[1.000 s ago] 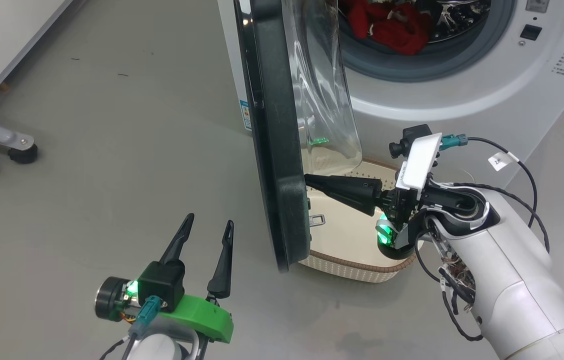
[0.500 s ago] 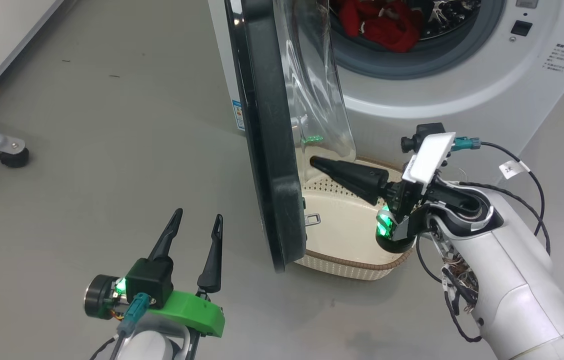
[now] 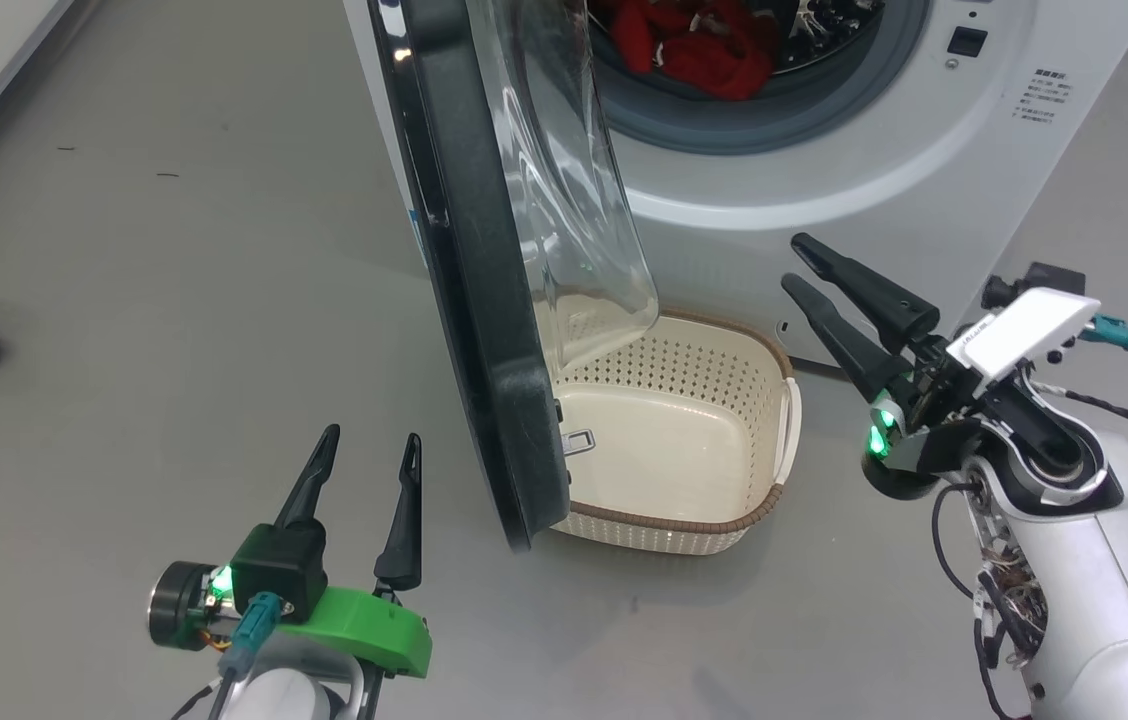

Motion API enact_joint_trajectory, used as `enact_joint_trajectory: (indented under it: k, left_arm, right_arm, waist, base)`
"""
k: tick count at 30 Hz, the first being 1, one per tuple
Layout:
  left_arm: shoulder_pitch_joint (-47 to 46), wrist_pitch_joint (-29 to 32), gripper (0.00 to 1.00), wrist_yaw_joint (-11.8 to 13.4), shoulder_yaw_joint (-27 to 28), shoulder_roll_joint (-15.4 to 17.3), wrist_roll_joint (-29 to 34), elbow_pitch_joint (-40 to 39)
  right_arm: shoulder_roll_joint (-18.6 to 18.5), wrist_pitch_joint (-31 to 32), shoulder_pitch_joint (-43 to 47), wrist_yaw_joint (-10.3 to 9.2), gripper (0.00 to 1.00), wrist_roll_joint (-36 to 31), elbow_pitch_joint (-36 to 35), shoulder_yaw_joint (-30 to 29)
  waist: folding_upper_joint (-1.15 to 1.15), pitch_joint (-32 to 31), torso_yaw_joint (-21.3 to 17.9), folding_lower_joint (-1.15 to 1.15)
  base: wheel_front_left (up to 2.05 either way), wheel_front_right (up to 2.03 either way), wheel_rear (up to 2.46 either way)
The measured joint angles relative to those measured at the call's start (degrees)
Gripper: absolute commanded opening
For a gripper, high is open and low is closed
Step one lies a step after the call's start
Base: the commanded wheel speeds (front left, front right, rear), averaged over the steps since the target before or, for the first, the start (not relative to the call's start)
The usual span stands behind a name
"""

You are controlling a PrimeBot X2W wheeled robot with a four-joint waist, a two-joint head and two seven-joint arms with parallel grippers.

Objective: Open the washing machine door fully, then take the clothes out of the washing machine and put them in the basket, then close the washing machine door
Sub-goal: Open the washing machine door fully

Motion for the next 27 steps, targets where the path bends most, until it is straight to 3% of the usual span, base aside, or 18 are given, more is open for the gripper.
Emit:
enact_joint_trajectory:
  k: [9,19,27]
  left_arm:
    - [0.3,0.0,1.0,0.0,0.6,0.0,0.3,0.8]
    - [1.3,0.0,1.0,0.0,2.2,0.1,0.3,1.5]
    - [1.3,0.0,1.0,0.0,2.7,0.0,0.3,1.6]
  right_arm:
    - [-3.1,-11.8,9.2,0.0,1.0,-12.1,-5.7,-3.7]
    - [-8.9,-30.5,18.9,0.01,1.0,-34.3,-9.1,-3.6]
    - [-16.8,-47.3,22.3,0.02,1.0,-57.9,-9.9,-2.8]
  waist:
    - [0.0,-1.1,-1.5,0.0]
    - [0.0,-1.9,-2.5,0.0]
    - [0.0,-2.0,-3.0,0.0]
  base:
    - [0.0,0.0,0.0]
    - [0.0,0.0,0.0]
    - [0.0,0.0,0.0]
